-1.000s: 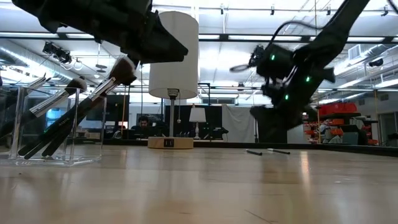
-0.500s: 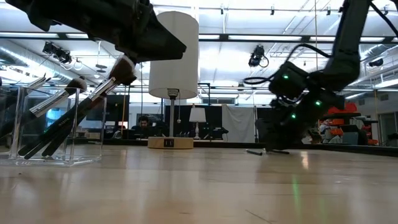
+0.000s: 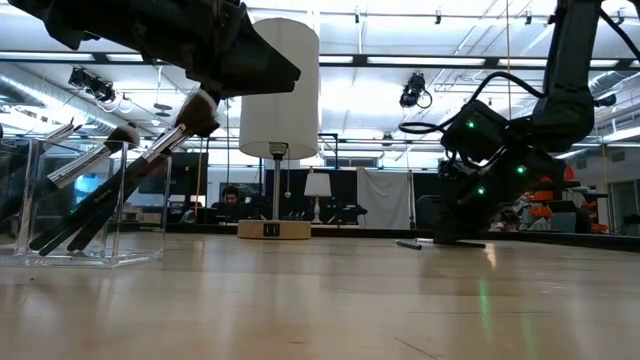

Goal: Put items in baskets/containers
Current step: Put the foundation brush in the transparent organizer

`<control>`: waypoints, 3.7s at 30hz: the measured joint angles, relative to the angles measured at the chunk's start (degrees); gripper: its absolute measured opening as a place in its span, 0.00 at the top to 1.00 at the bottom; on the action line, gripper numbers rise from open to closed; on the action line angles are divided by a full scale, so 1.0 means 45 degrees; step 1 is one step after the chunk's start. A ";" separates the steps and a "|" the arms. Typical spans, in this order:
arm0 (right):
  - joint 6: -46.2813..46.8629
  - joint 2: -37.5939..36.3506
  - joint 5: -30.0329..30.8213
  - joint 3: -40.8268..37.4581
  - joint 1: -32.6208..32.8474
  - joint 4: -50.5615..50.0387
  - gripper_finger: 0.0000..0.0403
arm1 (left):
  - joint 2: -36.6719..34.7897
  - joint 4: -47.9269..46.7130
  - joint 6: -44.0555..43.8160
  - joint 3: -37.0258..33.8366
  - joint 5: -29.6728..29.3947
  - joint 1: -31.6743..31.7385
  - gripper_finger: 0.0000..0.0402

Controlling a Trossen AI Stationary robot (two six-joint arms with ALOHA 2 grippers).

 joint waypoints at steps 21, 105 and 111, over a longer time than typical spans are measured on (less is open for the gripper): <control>0.0291 -0.3569 -0.0085 -0.0261 0.3541 -0.2782 1.00 | -0.0010 -0.0019 0.0000 0.0000 0.0004 0.0000 0.71; -0.8494 -0.1805 -0.2764 0.3531 0.9720 0.8016 0.78 | 0.2290 0.7614 0.5691 0.1715 0.4470 -0.0848 0.97; -0.8705 -0.2998 -0.1118 0.3531 1.0549 0.5926 0.66 | 0.0710 0.5429 0.6627 0.1717 0.2803 -0.1768 0.97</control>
